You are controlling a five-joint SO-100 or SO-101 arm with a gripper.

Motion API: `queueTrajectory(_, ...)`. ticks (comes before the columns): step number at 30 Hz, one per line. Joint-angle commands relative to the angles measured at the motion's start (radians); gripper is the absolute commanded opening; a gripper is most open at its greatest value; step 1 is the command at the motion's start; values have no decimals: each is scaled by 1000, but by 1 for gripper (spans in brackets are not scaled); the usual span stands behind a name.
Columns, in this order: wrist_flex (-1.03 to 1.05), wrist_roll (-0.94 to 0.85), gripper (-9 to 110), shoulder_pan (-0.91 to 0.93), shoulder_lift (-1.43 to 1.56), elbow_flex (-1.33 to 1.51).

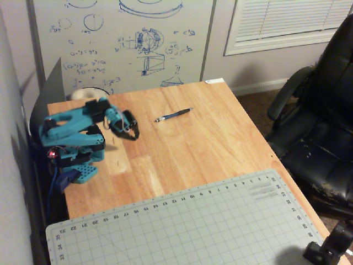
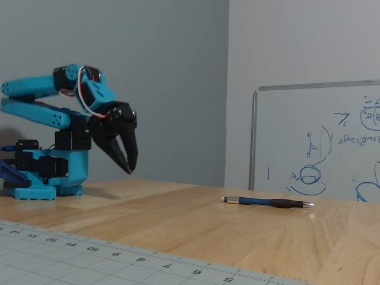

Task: Touch the pen.

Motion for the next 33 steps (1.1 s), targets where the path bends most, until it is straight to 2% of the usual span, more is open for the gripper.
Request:
queueTrajectory(1, -14, 6, 1, -29, -244, -290)
queueTrajectory(10, -14, 6, 1, -46, -739, -660)
queueTrajectory(19, -12, 6, 1, -140, -1178, -1071)
queueTrajectory(33, -12, 8, 1, -233, -1485, -1404)
